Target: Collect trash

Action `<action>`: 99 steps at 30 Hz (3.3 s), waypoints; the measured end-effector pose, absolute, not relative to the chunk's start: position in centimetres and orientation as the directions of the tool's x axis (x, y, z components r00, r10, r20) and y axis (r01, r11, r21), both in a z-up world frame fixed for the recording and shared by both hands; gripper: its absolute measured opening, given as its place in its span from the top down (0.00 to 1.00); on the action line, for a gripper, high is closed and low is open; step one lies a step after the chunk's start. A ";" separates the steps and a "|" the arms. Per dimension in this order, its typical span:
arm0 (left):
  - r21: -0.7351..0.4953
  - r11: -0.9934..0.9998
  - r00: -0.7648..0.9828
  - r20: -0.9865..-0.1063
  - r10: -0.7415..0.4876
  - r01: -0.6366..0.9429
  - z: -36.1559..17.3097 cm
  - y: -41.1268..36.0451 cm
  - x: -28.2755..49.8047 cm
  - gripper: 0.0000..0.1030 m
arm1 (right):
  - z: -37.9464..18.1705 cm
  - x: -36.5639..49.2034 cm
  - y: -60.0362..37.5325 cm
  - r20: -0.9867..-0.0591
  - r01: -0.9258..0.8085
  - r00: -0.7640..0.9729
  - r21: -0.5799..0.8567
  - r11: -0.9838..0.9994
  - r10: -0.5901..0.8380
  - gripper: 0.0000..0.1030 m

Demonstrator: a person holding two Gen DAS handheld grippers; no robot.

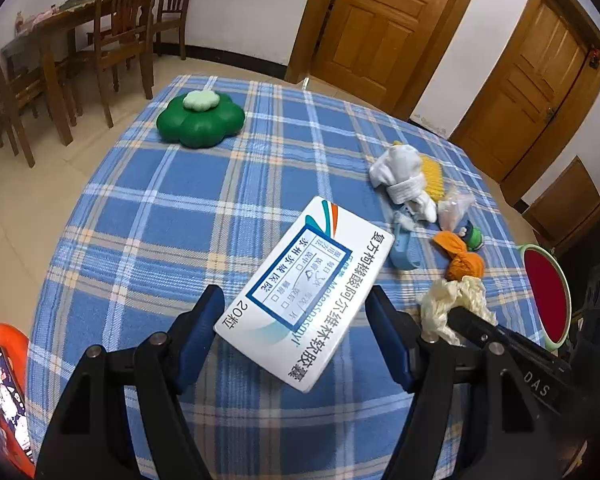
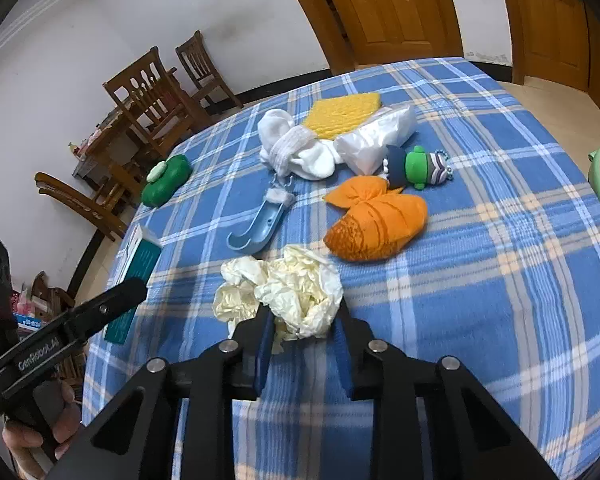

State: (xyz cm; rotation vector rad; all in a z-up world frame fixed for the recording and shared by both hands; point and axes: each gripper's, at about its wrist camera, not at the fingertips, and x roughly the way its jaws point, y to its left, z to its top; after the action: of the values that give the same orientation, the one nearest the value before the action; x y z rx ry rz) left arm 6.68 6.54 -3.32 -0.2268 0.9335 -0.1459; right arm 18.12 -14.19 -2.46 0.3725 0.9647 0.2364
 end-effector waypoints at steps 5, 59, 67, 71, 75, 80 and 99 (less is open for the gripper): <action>-0.257 0.965 0.591 -0.770 -0.239 0.056 -2.2 5.4 6.4 0.30 | -0.5 16.6 -15.1 -0.724 -0.041 0.596 0.406 0.913 0.348 0.75; -0.203 0.736 0.344 -0.784 -0.518 0.646 -1.1 -33.0 10.6 0.30 | -1.2 6.9 -47.6 -0.730 0.597 0.655 0.342 0.726 -0.195 0.71; -0.192 0.724 0.316 -0.805 -0.503 0.663 -2.6 -35.3 10.8 0.30 | -2.3 7.3 -48.6 -0.739 0.618 0.643 0.345 0.706 -0.202 0.63; -0.189 0.722 0.310 -0.810 -0.498 0.666 -3.0 -36.1 10.9 0.30 | -2.4 7.0 -49.2 -0.730 0.619 0.652 0.357 0.699 -0.204 0.53; -0.188 0.720 0.305 -0.814 -0.495 0.668 -3.2 -36.7 10.9 0.30 | -2.3 6.6 -49.5 -0.720 0.623 0.661 0.369 0.690 -0.211 0.51; -0.189 0.706 0.288 -0.818 -0.497 0.682 -3.4 -37.4 10.7 0.30 | -2.0 5.8 -50.1 -0.707 0.635 0.670 0.387 0.669 -0.227 0.49; -0.230 0.699 0.283 -0.795 -0.537 0.677 -1.1 -36.1 10.3 0.24 | 0.1 4.6 -49.2 -0.670 0.616 0.705 0.413 0.671 -0.235 0.47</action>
State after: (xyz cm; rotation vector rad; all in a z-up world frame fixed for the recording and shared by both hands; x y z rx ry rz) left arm 10.31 -36.08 -1.07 0.1636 0.9922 -0.8173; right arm 4.63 -49.17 0.06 0.6759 0.6188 -0.5151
